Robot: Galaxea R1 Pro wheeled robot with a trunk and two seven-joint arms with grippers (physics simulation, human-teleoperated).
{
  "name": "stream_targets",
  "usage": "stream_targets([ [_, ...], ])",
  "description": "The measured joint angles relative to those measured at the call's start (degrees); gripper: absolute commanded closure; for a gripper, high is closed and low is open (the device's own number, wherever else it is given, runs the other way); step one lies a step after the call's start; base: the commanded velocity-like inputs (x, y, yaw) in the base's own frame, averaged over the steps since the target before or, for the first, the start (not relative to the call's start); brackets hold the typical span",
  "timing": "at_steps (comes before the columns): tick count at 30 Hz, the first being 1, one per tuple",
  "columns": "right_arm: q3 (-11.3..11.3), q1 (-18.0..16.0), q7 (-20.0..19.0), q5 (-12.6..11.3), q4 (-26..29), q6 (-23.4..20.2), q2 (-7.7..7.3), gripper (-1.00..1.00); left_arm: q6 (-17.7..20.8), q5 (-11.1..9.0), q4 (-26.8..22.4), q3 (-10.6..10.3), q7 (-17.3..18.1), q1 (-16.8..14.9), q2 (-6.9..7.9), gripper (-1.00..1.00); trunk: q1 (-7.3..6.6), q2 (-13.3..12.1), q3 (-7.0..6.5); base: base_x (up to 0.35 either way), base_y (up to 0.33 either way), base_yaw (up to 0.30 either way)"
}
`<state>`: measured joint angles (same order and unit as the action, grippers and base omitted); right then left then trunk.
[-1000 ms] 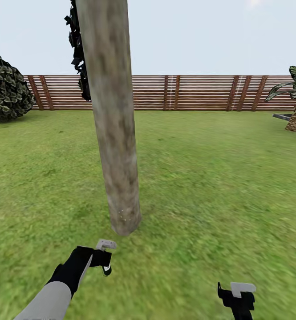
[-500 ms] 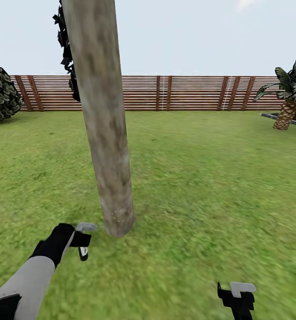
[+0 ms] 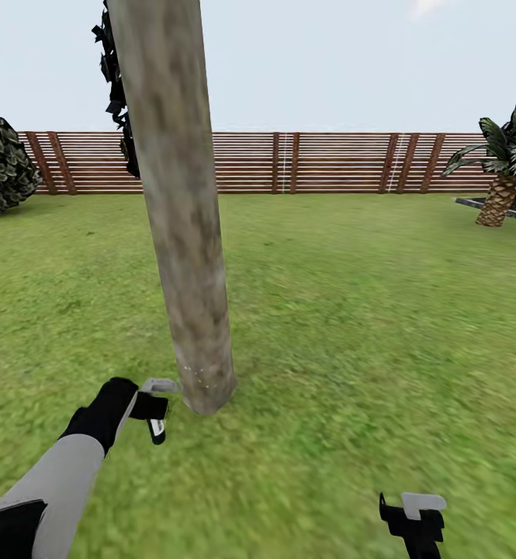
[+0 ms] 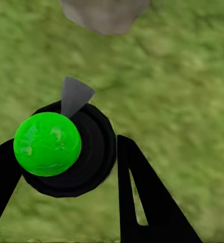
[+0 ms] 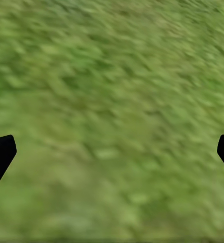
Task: In the garden, pick up the pesticide atomizer on the floor and spray pesticide onto both trees until each tree trunk is fully covered.
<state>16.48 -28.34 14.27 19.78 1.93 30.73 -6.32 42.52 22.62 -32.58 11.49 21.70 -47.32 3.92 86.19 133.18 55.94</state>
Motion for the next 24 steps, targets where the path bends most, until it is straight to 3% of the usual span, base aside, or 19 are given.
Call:
stream_targets([
  [3,0.0,0.0,-0.01,0.0,0.0,0.0,0.0,-1.0,2.19,-0.28,-0.2,-0.02,0.01,-0.01,1.06,1.0,0.02,0.0,0.0,-0.217,0.0,0.0],
  [6,0.0,0.0,0.0,0.0,0.0,-0.01,0.0,-1.0,3.52,-0.76,-0.29,-0.1,0.02,-0.45,0.44,1.0,0.01,0.0,0.0,-0.079,0.0,0.0],
  [8,0.01,0.0,0.0,0.0,0.0,-0.01,0.0,-1.0,3.74,-1.13,-0.28,-0.15,0.03,-1.44,-0.57,1.0,0.0,0.0,0.0,-0.017,0.0,0.0],
  [10,0.01,0.0,0.0,0.0,0.0,-0.01,0.0,-1.0,3.93,-1.12,-0.27,-0.67,0.02,-3.16,-2.65,1.0,0.0,0.0,0.0,-0.005,0.0,0.0],
  [13,0.0,0.0,0.0,0.0,0.0,-0.01,0.01,-1.0,5.14,-0.69,-0.17,-1.45,0.01,-5.65,-3.76,1.0,0.0,0.0,0.0,-0.001,0.0,0.0],
  [17,0.0,0.0,0.01,0.0,0.0,-0.01,0.0,-1.0,7.15,-0.26,-0.22,-1.75,0.0,-7.86,-3.03,1.0,0.0,0.0,0.0,0.0,0.0,0.0],
  [19,0.0,0.0,0.01,0.0,0.0,-0.01,0.0,-1.0,7.38,0.09,-0.17,-1.77,0.04,-9.27,-0.76,1.0,0.0,0.0,0.0,0.0,0.0,0.0],
  [21,0.0,0.0,0.01,0.0,0.0,-0.01,0.0,-1.0,7.54,-0.52,-0.15,-1.75,0.08,-9.52,-0.01,1.0,0.0,0.0,0.0,0.0,0.0,0.023],
  [23,0.03,0.0,0.01,-0.01,0.0,-0.01,0.0,-1.0,7.67,-1.0,-0.15,-1.73,0.09,-9.72,-0.67,1.0,0.0,0.0,0.0,0.0,0.0,0.161],
  [24,0.03,0.0,0.01,-0.01,0.0,-0.01,0.0,-1.0,7.73,-1.26,-0.14,-1.75,0.1,-9.84,-2.23,1.0,0.0,0.0,0.0,0.0,0.0,0.233],
])
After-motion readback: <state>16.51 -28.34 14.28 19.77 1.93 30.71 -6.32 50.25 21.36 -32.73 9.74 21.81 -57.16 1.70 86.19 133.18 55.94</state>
